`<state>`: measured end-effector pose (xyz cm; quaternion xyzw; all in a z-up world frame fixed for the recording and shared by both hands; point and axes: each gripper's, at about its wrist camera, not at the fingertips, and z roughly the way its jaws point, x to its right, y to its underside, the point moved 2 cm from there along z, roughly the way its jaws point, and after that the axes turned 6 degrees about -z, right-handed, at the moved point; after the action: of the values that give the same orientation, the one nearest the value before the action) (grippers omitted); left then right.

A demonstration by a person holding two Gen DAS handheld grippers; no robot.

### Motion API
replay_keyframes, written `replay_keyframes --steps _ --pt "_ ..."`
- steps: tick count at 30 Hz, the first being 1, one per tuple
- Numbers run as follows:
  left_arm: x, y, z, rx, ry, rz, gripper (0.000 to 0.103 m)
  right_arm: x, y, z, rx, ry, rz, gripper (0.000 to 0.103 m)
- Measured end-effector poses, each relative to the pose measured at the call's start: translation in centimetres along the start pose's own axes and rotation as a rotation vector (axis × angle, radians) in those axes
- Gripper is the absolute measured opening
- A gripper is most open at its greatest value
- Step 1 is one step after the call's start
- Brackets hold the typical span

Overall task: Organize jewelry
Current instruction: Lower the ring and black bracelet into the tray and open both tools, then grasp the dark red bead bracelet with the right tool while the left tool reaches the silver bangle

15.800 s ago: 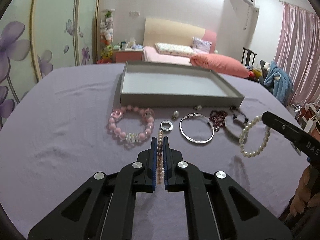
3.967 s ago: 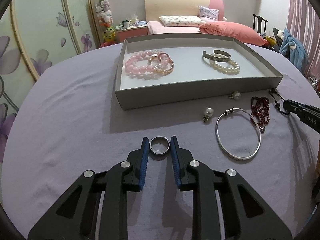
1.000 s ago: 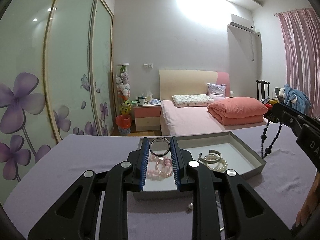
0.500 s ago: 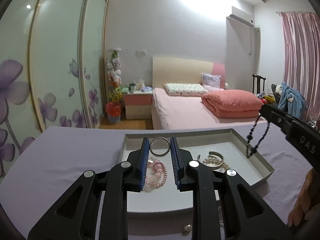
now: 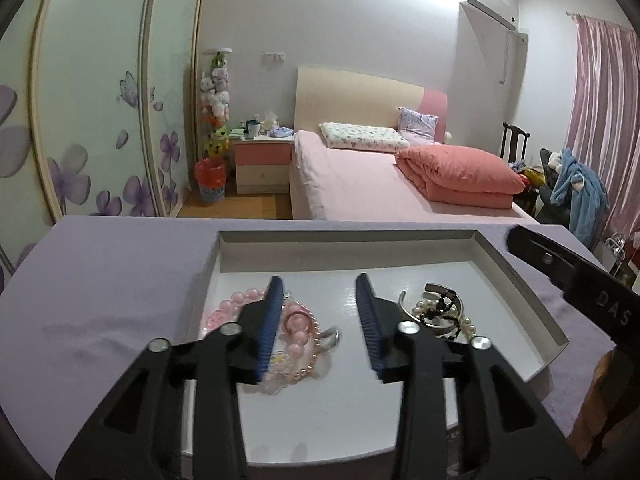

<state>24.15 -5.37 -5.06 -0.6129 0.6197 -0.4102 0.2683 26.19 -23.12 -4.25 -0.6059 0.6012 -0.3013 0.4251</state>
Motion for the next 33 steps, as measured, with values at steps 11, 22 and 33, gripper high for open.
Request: replay_keyframes --steps 11,22,33 --pt "-2.7 0.6 -3.6 -0.014 0.017 -0.037 0.040 1.7 3.0 -3.5 -0.073 0.019 -0.007 0.040" --pt "-3.6 5.3 -7.3 -0.118 0.020 0.037 0.046 0.9 9.2 -3.8 -0.319 0.001 -0.079 0.043" --pt "-3.2 6.8 -8.5 -0.140 0.016 0.061 0.048 -0.8 10.4 -1.5 -0.406 0.030 -0.140 0.053"
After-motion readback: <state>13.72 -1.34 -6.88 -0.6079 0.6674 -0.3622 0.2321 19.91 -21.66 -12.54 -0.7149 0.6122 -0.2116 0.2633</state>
